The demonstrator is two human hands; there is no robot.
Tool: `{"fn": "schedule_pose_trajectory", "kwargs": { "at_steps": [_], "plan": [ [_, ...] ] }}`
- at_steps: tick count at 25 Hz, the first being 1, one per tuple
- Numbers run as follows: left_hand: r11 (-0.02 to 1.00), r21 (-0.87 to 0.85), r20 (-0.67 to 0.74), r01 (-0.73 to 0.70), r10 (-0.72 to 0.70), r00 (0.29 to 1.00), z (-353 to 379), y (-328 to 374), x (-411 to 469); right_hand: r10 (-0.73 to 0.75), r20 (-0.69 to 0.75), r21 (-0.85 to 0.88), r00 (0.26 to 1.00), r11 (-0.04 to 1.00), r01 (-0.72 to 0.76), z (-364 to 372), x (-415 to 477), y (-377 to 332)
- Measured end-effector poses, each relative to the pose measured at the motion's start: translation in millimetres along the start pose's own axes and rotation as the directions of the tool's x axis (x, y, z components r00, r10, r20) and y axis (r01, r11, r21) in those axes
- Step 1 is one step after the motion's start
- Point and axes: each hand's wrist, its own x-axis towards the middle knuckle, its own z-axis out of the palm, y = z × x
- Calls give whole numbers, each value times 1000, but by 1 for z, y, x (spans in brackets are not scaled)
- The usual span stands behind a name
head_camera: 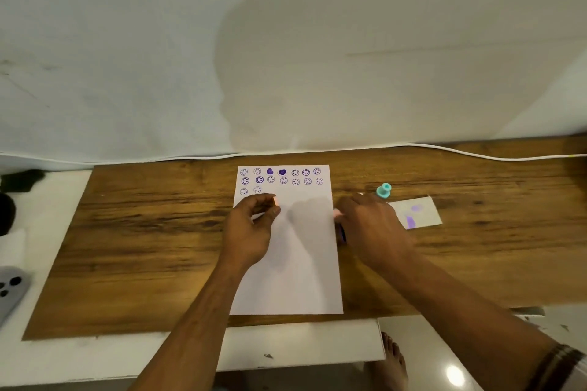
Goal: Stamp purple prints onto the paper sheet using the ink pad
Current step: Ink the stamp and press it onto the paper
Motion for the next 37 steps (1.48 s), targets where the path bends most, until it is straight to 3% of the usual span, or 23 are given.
{"fn": "schedule_pose_trajectory", "kwargs": {
  "at_steps": [3, 5, 7, 9, 13, 17, 25, 29, 37],
  "plan": [
    [945, -312, -153, 99, -153, 976, -10, -1, 8, 101, -272, 414, 957, 910, 21, 15, 28, -35],
    [876, -455, -159, 160, -257, 953, -12, -6, 9, 181, -229, 612, 957, 791, -3, 31, 60, -59],
    [803, -558, -142, 208, -340, 930, -10, -10, 6, 187, -139, 663, 972, 747, -49, 49, 83, -78],
    [774, -594, -135, 220, -365, 921, -9, -12, 6, 165, -99, 634, 981, 771, -66, 65, 93, -86],
    [729, -646, -112, 224, -382, 917, -13, -14, 12, 87, -156, 475, 984, 880, -3, 85, 94, -82],
    [721, -653, -94, 233, -382, 920, -14, -16, 11, 58, -177, 432, 982, 901, 24, 86, 95, -79],
    [740, -624, -79, 251, -379, 922, -17, -16, 8, -143, -57, 197, 988, 969, 151, 66, 111, -87],
    [750, -607, -80, 263, -387, 919, -17, -14, 8, -47, -58, 199, 997, 978, 58, 62, 109, -98],
    [773, -581, -87, 255, -370, 925, -18, -15, 8, -99, -64, 158, 993, 982, 108, 65, 108, -96]
  ]
}}
